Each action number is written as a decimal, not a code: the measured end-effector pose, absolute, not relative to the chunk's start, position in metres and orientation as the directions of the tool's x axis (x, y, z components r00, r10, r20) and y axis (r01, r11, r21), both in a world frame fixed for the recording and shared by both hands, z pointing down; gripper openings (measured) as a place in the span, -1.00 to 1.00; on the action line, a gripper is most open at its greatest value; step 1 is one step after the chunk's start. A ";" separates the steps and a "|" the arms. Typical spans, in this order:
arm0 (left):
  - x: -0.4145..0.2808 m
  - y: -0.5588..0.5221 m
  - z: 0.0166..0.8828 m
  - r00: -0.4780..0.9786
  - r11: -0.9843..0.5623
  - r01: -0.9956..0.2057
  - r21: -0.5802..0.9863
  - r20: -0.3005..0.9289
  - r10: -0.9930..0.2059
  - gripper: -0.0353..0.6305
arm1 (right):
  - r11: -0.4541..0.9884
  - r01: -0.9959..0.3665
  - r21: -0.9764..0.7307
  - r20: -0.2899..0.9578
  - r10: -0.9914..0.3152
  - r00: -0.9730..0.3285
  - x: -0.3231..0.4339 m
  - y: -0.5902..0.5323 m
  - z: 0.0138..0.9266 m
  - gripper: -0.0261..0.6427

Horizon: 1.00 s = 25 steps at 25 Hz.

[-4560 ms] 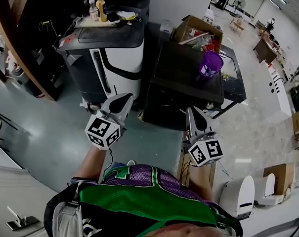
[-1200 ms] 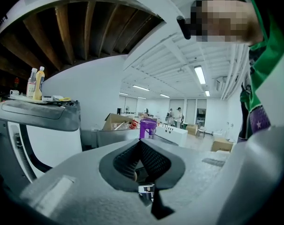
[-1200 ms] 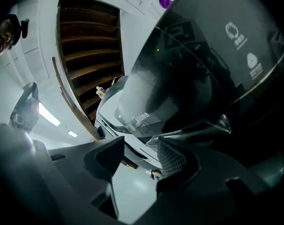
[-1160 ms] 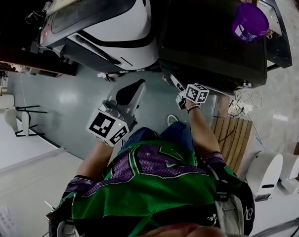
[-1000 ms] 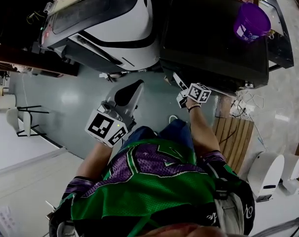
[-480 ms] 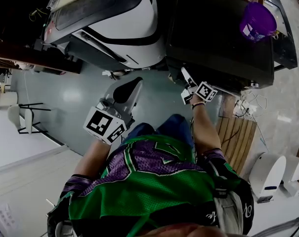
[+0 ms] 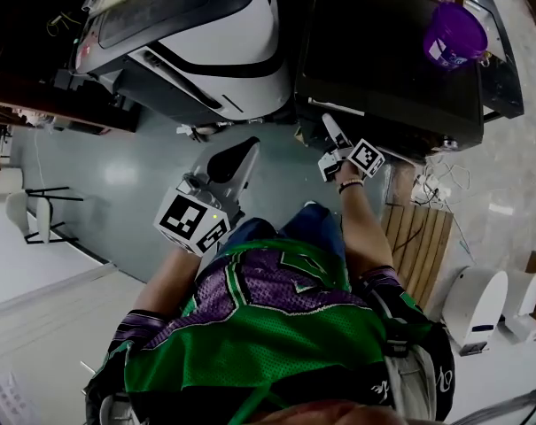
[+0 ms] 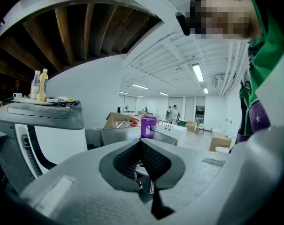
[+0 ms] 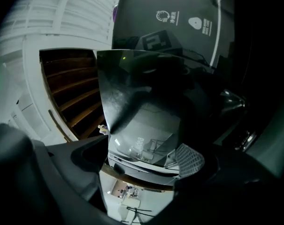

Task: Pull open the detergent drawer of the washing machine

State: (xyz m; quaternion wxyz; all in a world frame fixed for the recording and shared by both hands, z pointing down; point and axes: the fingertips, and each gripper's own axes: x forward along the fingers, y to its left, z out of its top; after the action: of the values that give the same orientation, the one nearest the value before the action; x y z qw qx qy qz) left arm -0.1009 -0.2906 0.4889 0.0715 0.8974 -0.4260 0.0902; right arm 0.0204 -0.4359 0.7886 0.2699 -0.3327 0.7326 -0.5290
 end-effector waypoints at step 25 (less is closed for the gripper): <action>-0.111 -0.285 0.465 0.609 -0.598 -0.793 0.115 0.117 -0.784 -0.84 | -0.062 -0.023 -0.998 0.064 -0.825 -0.561 0.027 -0.414 0.793 0.42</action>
State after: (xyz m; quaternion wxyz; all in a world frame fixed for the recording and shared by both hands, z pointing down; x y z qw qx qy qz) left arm -0.1110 -0.2855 0.4648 0.0776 0.8936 -0.4413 0.0272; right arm 0.0273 -0.4137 0.7933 0.3133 -0.3480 0.6091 -0.6401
